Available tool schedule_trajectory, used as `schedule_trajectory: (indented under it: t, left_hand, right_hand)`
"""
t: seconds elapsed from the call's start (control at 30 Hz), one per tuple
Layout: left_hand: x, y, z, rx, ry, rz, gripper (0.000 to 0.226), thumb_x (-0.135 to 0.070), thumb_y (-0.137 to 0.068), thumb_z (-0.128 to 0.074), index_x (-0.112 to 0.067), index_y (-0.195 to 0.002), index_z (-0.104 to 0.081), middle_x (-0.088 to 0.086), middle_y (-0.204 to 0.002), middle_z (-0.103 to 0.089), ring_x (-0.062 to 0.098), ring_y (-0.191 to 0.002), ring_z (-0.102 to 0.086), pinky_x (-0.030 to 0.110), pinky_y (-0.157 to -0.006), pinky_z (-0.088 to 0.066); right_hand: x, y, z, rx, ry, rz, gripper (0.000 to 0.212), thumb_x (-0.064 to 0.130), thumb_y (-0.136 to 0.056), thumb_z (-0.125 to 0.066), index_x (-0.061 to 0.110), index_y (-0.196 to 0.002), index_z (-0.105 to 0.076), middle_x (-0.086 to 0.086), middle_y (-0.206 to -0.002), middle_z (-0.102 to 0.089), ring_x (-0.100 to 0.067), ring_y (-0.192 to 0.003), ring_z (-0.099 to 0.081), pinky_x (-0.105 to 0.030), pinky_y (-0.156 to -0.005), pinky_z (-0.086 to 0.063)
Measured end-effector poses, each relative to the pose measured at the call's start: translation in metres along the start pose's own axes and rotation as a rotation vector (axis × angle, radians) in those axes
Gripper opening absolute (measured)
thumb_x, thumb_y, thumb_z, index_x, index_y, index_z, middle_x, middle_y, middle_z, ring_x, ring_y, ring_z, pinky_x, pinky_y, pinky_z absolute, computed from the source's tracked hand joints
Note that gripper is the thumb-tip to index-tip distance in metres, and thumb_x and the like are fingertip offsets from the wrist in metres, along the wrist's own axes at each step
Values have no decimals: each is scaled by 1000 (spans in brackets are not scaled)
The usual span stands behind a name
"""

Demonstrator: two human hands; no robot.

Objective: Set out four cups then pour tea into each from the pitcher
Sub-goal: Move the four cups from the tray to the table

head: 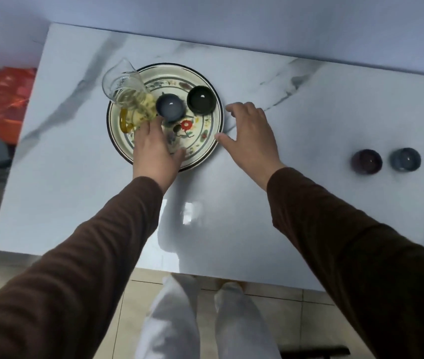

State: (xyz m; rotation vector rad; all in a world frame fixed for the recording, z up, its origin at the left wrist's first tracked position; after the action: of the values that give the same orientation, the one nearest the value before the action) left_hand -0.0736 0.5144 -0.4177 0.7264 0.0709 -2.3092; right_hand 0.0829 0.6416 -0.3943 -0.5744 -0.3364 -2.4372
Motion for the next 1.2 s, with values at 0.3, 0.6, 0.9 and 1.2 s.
schedule_trajectory:
  t: [0.3, 0.6, 0.9, 1.2]
  left_hand:
    - [27, -12, -25, -127, 331, 257, 87, -30, -83, -74, -9, -153, -26, 15, -157, -30, 31, -147, -23, 43, -122, -23]
    - [24, -18, -38, -365, 425, 458, 80, -37, -81, -76, -9, -146, -39, 12, -146, -43, 30, -138, -34, 39, -114, -24]
    - [15, -27, -44, -433, 430, 630, 75, -38, -79, -78, -9, -140, -44, 12, -142, -47, 32, -132, -38, 37, -110, -26]
    - [8, -42, -49, -435, 308, 773, 77, -57, -72, -76, -13, -129, -48, 10, -136, -48, 33, -129, -41, 44, -106, -33]
  right_hand:
    - [19, -52, -23, -52, 14, 3, 71, 33, -80, -75, 12, -140, -43, -9, -133, -47, -28, -120, -45, -34, -98, -41]
    - [26, -87, -48, 42, 134, 140, 75, 39, -78, -76, 14, -141, -43, -7, -134, -47, -27, -120, -43, -32, -96, -41]
    - [14, -86, -30, 32, 42, 118, 67, 43, -73, -76, 17, -130, -53, -4, -123, -51, -22, -116, -45, -31, -88, -45]
    - [-14, -68, -10, -5, -114, 29, 64, 44, -74, -77, 20, -128, -53, -2, -123, -51, -19, -116, -45, -21, -86, -36]
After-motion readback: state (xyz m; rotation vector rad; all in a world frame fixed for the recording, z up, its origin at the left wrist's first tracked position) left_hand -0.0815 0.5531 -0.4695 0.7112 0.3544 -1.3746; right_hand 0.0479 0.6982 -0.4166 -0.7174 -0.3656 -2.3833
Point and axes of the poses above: each hand's wrist, its own y-axis away from the middle knuckle, its own z-axis out of the back of the hand, x = y × z, the point moved 9 cm from there along -y, towards the middle knuckle
